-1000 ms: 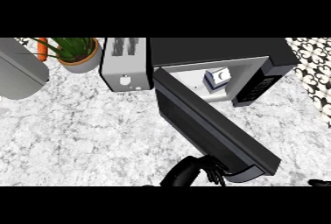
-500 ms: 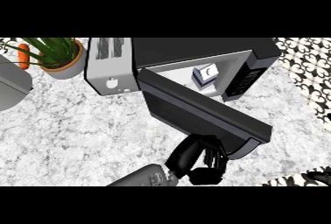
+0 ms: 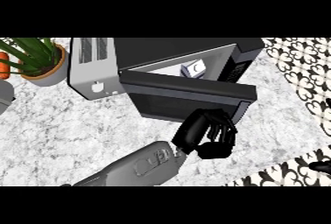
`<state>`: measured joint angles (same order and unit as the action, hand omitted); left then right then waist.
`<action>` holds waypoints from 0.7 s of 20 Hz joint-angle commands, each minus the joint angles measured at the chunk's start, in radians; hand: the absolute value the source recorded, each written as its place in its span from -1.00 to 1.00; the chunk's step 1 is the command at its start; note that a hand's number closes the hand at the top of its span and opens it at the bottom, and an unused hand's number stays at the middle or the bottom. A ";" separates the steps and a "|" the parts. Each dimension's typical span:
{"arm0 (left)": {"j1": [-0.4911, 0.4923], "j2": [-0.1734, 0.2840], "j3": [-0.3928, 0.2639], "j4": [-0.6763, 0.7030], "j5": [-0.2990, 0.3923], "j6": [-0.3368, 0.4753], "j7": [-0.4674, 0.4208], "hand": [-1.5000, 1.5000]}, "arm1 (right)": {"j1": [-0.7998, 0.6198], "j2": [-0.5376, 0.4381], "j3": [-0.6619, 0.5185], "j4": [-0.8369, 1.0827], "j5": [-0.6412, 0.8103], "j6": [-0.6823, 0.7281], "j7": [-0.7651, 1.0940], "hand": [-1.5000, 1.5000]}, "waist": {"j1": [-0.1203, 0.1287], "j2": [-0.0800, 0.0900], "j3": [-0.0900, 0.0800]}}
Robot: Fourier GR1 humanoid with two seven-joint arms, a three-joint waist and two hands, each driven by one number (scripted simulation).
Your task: Pick up the milk, place it into the microwave and close the microwave
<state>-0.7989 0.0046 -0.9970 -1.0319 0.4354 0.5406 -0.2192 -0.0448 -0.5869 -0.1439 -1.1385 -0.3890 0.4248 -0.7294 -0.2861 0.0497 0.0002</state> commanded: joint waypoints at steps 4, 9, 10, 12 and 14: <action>-0.125 -0.004 0.046 0.069 0.062 0.032 -0.002 1.00 | -0.048 -0.033 0.006 -0.035 -0.052 0.101 -0.003 -1.00 | -0.057 0.019 0.004; -0.201 -0.004 0.067 0.113 0.101 0.041 0.011 1.00 | -0.088 -0.037 0.026 -0.062 -0.078 0.119 0.028 -1.00 | -0.080 0.032 0.006; -0.210 -0.004 0.069 0.130 0.101 0.044 0.003 1.00 | -0.093 -0.027 0.031 -0.066 -0.086 0.117 0.034 -1.00 | -0.080 0.036 0.007; -0.242 -0.004 0.079 0.138 0.118 0.048 0.011 1.00 | -0.112 -0.037 0.035 -0.077 -0.097 0.123 0.054 -1.00 | -0.092 0.038 0.006; -0.259 -0.004 0.089 0.162 0.131 0.058 0.013 1.00 | -0.121 -0.048 0.044 -0.092 -0.104 0.145 0.059 -1.00 | -0.103 0.042 0.008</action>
<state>-0.9964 0.0136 -0.9284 -0.8959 0.5462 0.5891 -0.2043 -0.1422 -0.6242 -0.1121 -1.2198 -0.4765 0.4906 -0.6430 -0.3680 0.0853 0.0061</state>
